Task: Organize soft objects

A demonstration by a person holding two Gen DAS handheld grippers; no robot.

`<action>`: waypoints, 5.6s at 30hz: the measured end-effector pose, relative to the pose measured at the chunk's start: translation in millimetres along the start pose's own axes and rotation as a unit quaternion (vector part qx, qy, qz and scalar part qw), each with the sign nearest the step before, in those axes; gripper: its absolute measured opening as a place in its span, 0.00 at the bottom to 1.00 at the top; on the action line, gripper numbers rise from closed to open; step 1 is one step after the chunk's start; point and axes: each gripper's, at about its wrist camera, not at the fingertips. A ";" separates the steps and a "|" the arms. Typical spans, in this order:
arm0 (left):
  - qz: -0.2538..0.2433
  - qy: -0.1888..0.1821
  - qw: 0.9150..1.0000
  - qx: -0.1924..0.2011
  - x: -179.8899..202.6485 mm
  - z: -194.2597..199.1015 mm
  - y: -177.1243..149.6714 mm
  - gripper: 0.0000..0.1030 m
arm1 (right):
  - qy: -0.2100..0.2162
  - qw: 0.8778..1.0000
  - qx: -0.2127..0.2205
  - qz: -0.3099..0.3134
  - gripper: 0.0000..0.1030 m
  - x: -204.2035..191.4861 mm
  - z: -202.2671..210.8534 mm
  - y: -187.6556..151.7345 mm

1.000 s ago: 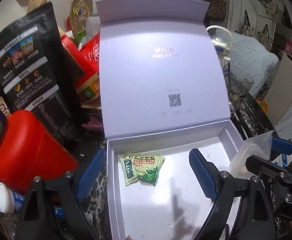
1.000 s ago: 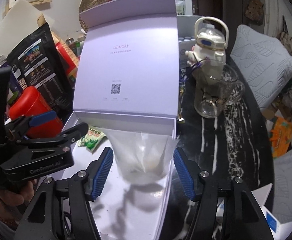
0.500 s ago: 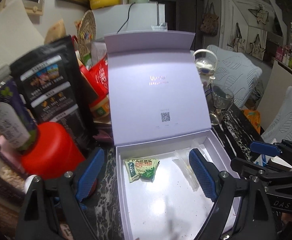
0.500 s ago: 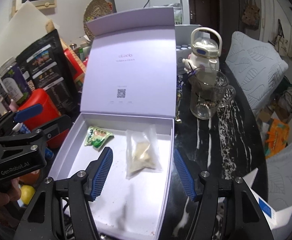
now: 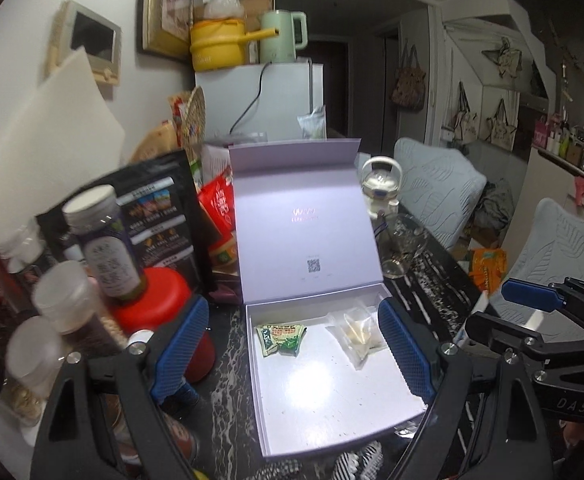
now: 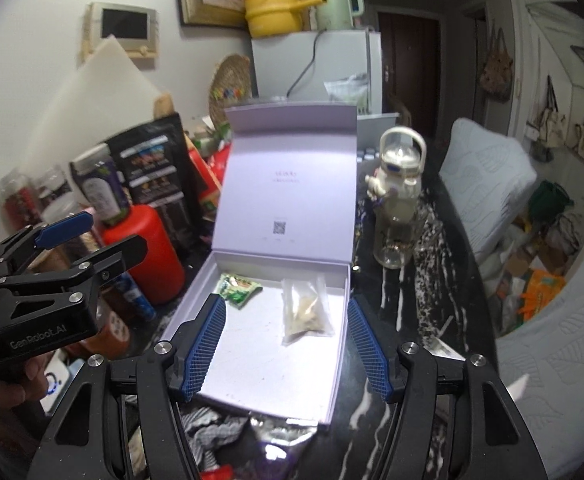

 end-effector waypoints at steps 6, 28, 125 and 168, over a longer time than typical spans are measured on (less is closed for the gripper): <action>0.010 -0.003 1.000 0.017 1.9 43.1 -8.1 0.85 | -0.002 0.999 0.034 0.009 0.66 -13.1 50.6 -13.5; -0.025 -0.013 0.999 0.019 32.8 144.7 -103.4 0.85 | -0.010 0.997 0.073 0.011 0.74 -41.9 149.4 -122.6; -0.056 -0.080 0.978 -0.184 30.5 58.6 -289.3 0.77 | -0.062 0.992 -0.110 -0.020 0.57 -34.4 45.1 -292.5; 0.008 -0.114 0.990 -0.086 16.0 100.7 -208.8 0.51 | 0.058 0.998 -0.022 -0.008 0.44 -55.0 94.6 -226.9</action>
Point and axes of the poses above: each gripper's, at about its wrist camera, not at the fingertips, and z roughly against the way its jaws point, x to its right, y to its top, and after that the axes turned 2 degrees about -x, right-handed
